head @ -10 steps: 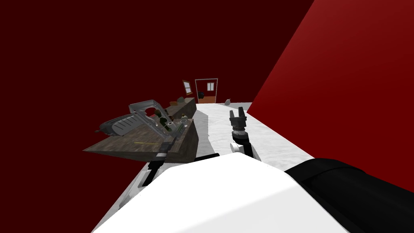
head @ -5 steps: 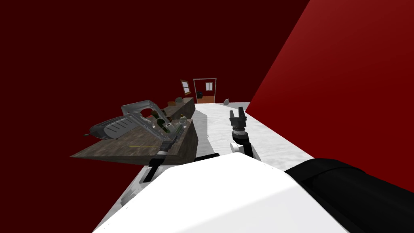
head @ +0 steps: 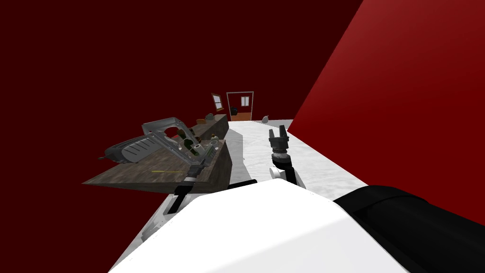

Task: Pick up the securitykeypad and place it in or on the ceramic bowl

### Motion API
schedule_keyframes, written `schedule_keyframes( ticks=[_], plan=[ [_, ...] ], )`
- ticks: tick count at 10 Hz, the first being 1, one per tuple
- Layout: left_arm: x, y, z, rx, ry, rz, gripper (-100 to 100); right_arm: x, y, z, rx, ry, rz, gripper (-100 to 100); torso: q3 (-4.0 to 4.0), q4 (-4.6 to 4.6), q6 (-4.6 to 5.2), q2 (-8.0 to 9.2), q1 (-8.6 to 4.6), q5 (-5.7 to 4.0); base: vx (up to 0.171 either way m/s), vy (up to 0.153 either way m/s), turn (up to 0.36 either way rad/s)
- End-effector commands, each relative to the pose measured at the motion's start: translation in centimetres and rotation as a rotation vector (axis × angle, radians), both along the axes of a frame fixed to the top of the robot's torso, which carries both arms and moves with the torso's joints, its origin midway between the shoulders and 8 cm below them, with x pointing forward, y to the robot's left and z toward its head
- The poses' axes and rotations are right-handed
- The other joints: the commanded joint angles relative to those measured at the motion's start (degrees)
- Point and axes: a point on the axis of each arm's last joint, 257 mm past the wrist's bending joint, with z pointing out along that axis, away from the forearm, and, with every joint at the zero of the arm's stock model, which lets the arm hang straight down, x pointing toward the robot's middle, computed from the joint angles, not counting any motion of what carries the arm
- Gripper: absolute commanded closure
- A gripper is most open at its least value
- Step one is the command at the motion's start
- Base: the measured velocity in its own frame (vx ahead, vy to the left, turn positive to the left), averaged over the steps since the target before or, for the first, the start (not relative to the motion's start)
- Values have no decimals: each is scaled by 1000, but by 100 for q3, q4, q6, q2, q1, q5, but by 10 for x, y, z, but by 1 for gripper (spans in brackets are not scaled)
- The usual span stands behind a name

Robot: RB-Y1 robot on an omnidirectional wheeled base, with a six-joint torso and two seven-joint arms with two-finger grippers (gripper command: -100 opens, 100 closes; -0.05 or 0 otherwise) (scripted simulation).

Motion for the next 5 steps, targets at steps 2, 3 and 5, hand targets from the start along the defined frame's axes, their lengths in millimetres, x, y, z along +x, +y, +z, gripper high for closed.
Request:
schedule_keyframes(
  ticks=[2, 3, 5],
  plan=[
    [0, 0, 0, 0, 0, 0, 100, 0, 0, 0, 0, 0, 0, 0, 0, 0, 0, 0, 0, 0, 0, 0, 0],
    [0, 0, 0, 0, 0, 0, 0, 0, 0, 0, 0, 0, 0, 0, 0, 0, 0, 0, 0, 0, 0, 0, 0],
    [-4, 17, -2, 27, 4, 31, 100, 0, 0, 0, 0, 0, 0, 0, 11, -5, 9, 31, -4, 9, -144, 24, -236]
  ],
)
